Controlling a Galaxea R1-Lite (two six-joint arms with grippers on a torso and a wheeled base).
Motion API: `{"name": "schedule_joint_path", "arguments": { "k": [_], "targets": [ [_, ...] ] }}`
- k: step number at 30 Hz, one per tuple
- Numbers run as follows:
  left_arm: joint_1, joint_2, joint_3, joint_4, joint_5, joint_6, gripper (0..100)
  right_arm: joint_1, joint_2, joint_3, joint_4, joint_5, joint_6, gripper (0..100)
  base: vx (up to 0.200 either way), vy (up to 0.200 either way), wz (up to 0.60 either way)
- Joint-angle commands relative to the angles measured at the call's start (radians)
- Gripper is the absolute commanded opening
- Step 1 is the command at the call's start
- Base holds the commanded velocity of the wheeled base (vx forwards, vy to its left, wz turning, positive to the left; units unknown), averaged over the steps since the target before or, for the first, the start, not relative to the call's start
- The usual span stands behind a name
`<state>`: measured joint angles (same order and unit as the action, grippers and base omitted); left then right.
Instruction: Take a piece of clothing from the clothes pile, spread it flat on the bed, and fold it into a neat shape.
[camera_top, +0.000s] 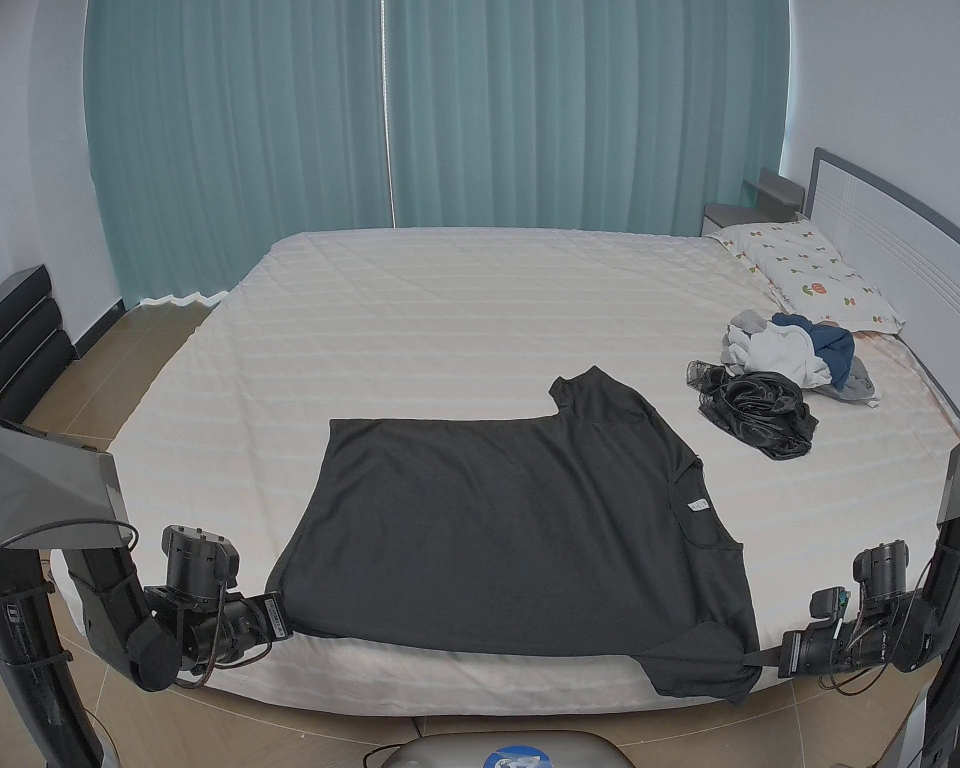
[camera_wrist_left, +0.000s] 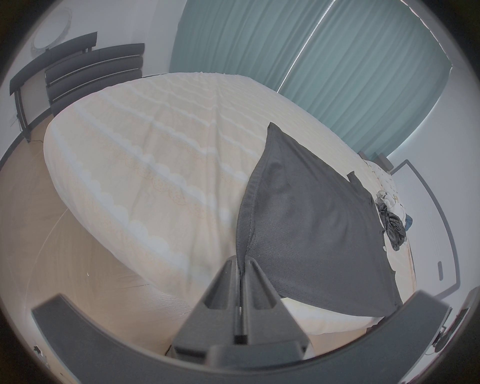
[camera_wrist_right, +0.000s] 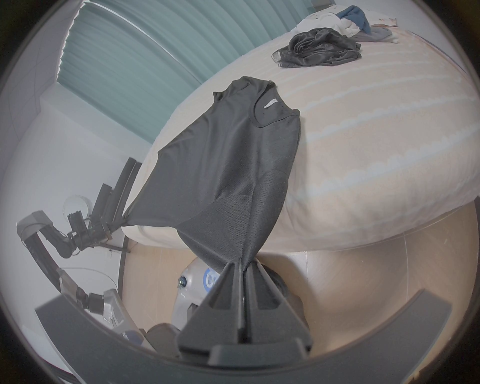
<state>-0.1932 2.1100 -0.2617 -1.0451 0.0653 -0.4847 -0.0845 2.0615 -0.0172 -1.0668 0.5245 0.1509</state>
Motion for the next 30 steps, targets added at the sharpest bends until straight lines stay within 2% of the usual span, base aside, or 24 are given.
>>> {"name": "schedule_joint_path", "arguments": {
  "k": [1, 9, 16, 20, 26, 30],
  "targets": [
    [-0.003, -0.013, 0.05, 0.002, 0.007, 0.047, 0, -0.012, -0.078, 0.017, 0.068, 0.0, -0.053, 0, 0.0, 0.0, 0.0],
    [-0.018, -0.025, 0.111, 0.01, 0.022, 0.136, 0, -0.012, -0.116, 0.017, 0.143, 0.0, -0.096, 0, 0.0, 0.0, 0.0],
    [-0.028, -0.05, 0.102, 0.054, 0.028, 0.135, 0, -0.006, -0.124, 0.011, 0.148, 0.003, -0.117, 0, 0.0, 0.0, 0.0],
    [-0.026, -0.081, 0.084, 0.059, 0.025, 0.123, 0, -0.008, -0.121, -0.015, 0.12, 0.032, -0.108, 0, 0.0, 0.0, 0.0],
    [-0.028, -0.088, 0.001, 0.053, 0.03, 0.0, 0, 0.005, -0.113, -0.113, 0.105, 0.045, -0.013, 0, 0.0, 0.0, 0.0],
    [-0.026, -0.082, -0.025, 0.051, 0.03, -0.022, 0, 0.005, -0.116, -0.176, 0.105, 0.049, 0.032, 0, 0.0, 0.0, 0.0]
  ]
}}
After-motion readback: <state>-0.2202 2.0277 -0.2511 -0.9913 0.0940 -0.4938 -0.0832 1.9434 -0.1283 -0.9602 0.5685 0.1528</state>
